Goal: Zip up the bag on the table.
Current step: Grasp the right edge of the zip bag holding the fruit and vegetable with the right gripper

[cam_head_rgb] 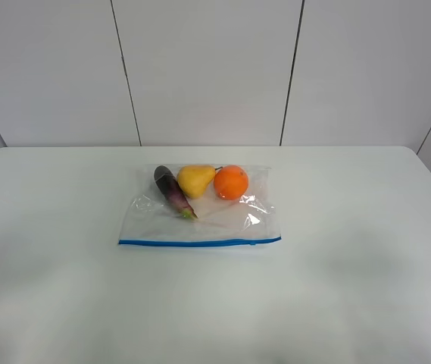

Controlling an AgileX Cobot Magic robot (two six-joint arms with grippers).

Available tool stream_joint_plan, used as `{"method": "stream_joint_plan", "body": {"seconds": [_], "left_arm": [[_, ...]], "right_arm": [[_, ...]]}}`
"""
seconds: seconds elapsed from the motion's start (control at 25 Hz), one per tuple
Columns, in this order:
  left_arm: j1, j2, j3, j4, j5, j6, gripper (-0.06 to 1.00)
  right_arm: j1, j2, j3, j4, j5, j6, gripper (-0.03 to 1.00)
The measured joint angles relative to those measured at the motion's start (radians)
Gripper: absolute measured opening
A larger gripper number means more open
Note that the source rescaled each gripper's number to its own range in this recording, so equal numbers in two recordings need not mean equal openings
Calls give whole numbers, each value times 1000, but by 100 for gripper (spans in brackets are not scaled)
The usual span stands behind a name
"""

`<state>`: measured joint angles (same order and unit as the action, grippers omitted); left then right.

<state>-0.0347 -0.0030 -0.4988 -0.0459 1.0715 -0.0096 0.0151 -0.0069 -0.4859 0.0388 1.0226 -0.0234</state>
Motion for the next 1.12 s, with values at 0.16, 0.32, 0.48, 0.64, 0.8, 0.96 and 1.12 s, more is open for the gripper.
{"method": "stream_joint_plan", "body": {"seconds": [0.16,0.32,0.48,0.64,0.8,0.96,1.12], "left_arm": [[0,0,0,0,0,0,100],[0,0,0,0,0,0,100],[0,0,0,0,0,0,100],[0,0,0,0,0,0,100],[0,0,0,0,0,0,100],[0,0,0,0,0,0,100],[0,0,0,0,0,0,100]], "right_arm": [[0,0,0,0,0,0,100],[0,0,0,0,0,0,100],[0,42,-13,-13,-4,-1,100],[0,221,-102,-15,-48,-1,100],[0,480,-244,4,-105,0,100],[0,762,-381,86,-116,0,100],[0,1049,-488,217,-118,-23,100]]}}
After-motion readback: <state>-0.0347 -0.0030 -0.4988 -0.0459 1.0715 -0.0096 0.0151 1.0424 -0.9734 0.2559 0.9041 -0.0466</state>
